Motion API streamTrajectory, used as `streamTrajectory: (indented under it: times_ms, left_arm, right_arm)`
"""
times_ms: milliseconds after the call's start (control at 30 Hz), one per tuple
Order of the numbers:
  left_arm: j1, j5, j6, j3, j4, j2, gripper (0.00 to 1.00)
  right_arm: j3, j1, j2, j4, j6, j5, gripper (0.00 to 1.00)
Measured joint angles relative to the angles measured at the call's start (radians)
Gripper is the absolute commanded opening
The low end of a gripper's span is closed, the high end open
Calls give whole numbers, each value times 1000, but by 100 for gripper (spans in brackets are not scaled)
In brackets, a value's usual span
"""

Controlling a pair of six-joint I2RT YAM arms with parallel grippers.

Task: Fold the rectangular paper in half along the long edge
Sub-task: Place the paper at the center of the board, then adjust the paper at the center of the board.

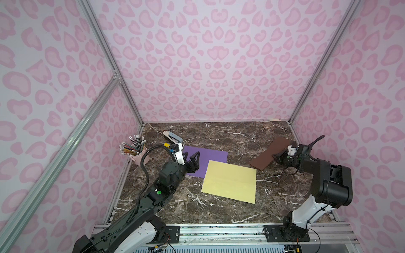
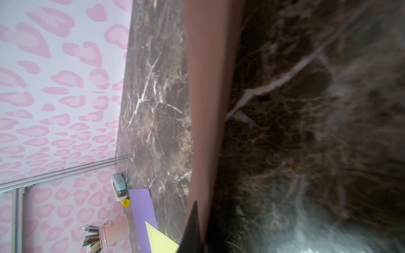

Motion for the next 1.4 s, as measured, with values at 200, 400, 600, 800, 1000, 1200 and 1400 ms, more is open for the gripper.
streamTrajectory:
  times_ms: [200, 400, 600, 800, 1000, 1200, 1400]
  left_arm:
    - [-1, 19, -55, -82, 11, -44, 71]
    - [-17, 82, -108, -152, 48, -7, 25]
    - [-115, 118, -126, -137, 72, 119, 4]
    - [-185, 179, -141, -101, 84, 303, 4]
    - [-265, 247, -141, 7, 69, 550, 4]
    - [-308, 274, -149, 80, 37, 705, 4]
    - [-309, 269, -168, 131, -11, 793, 4]
  right_arm:
    - [-34, -39, -163, -136, -8, 108, 45]
    - [-95, 19, -369, -256, -47, 154, 30]
    - [-71, 457, -389, -270, -84, 200, 10]
    - [162, 754, -70, -300, -188, 290, 0]
    - [309, 864, 123, -373, -261, 425, 0]
    - [298, 865, 144, -383, -289, 512, 0]
    - [194, 865, 84, -309, -291, 543, 0]
